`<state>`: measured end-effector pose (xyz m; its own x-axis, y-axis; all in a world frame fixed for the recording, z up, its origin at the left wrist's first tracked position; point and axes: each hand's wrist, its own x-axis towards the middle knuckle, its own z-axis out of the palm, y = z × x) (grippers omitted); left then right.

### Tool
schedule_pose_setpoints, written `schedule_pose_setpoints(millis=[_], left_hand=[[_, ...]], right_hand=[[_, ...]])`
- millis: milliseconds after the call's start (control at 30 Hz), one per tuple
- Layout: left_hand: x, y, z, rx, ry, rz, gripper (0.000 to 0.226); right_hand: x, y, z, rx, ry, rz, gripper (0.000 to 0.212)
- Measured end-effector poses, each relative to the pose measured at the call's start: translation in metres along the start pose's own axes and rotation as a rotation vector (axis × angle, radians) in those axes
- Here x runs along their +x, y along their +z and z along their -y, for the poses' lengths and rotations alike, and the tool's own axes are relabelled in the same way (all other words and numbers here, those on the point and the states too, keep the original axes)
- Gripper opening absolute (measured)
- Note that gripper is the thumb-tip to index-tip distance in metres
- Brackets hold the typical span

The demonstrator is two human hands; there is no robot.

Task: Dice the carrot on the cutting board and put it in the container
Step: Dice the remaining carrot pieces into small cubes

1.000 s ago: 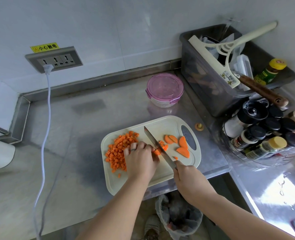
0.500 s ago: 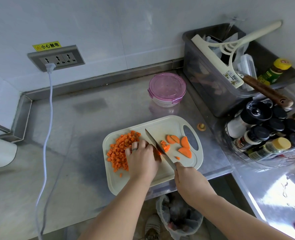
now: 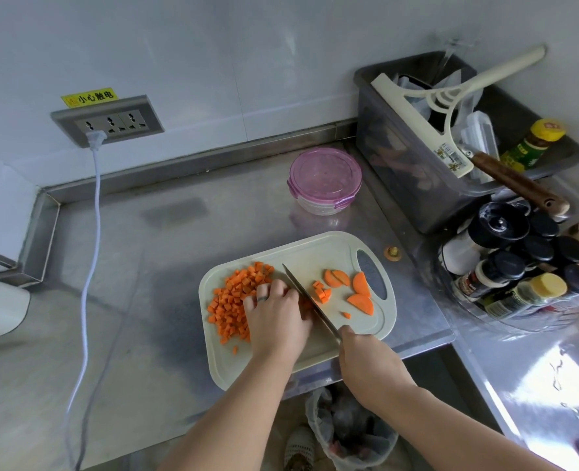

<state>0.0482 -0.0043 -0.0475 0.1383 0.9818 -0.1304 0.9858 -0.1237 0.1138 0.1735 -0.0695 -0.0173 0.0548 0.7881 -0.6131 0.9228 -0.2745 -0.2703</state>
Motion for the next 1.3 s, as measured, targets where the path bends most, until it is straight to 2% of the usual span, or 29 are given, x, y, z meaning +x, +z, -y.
schedule_pose_setpoints(millis=[100, 300, 367, 500, 567, 633, 733, 800, 867, 900, 967, 1067, 1133, 1300], left_hand=[[0.003, 0.000, 0.000, 0.001, -0.017, -0.031, 0.032], [-0.002, -0.004, 0.018, -0.016, -0.032, -0.054, 0.036], [-0.006, -0.009, 0.024, -0.151, -0.056, -0.133, 0.032], [-0.001, -0.025, 0.047, -0.622, -0.245, -0.442, 0.023], [0.006, -0.038, 0.055, -0.762, -0.232, -0.540, 0.022], [0.013, -0.051, 0.053, -0.808, -0.163, -0.529, 0.024], [0.020, -0.060, 0.040, -0.790, -0.074, -0.517, 0.026], [0.021, -0.056, 0.030, -0.811, -0.069, -0.515, 0.027], [0.019, -0.047, 0.016, -0.779, -0.037, -0.473, 0.026], [0.017, -0.040, 0.008, -0.715, 0.036, -0.427, 0.024], [0.012, -0.022, -0.009, -0.492, 0.215, -0.294, 0.019], [0.013, 0.002, -0.032, -0.165, 0.320, -0.125, 0.049], [0.015, 0.010, -0.042, -0.044, 0.326, -0.086, 0.055], [0.017, 0.025, -0.042, -0.072, 0.406, -0.133, 0.027]], right_hand=[[0.004, 0.000, -0.002, 0.037, 0.009, -0.011, 0.040], [0.005, -0.004, -0.005, 0.048, -0.077, -0.151, 0.026], [0.003, -0.011, -0.009, -0.005, -0.128, -0.192, 0.030], [0.000, -0.025, -0.024, -0.203, -0.215, -0.285, 0.032], [0.000, -0.030, -0.031, -0.316, -0.315, -0.397, 0.025], [-0.003, -0.035, -0.034, -0.353, -0.334, -0.435, 0.024], [-0.004, -0.040, -0.039, -0.293, -0.280, -0.464, 0.026], [-0.003, -0.043, -0.046, -0.133, -0.165, -0.352, 0.033], [-0.002, -0.042, -0.054, 0.081, -0.109, -0.328, 0.025], [-0.003, -0.041, -0.056, 0.156, -0.093, -0.334, 0.019], [-0.007, -0.043, -0.060, 0.223, -0.047, -0.341, 0.026], [-0.011, -0.046, -0.064, 0.249, -0.029, -0.356, 0.016], [-0.011, -0.046, -0.067, 0.262, -0.042, -0.372, 0.018], [-0.012, -0.048, -0.072, 0.296, -0.035, -0.388, 0.021]])
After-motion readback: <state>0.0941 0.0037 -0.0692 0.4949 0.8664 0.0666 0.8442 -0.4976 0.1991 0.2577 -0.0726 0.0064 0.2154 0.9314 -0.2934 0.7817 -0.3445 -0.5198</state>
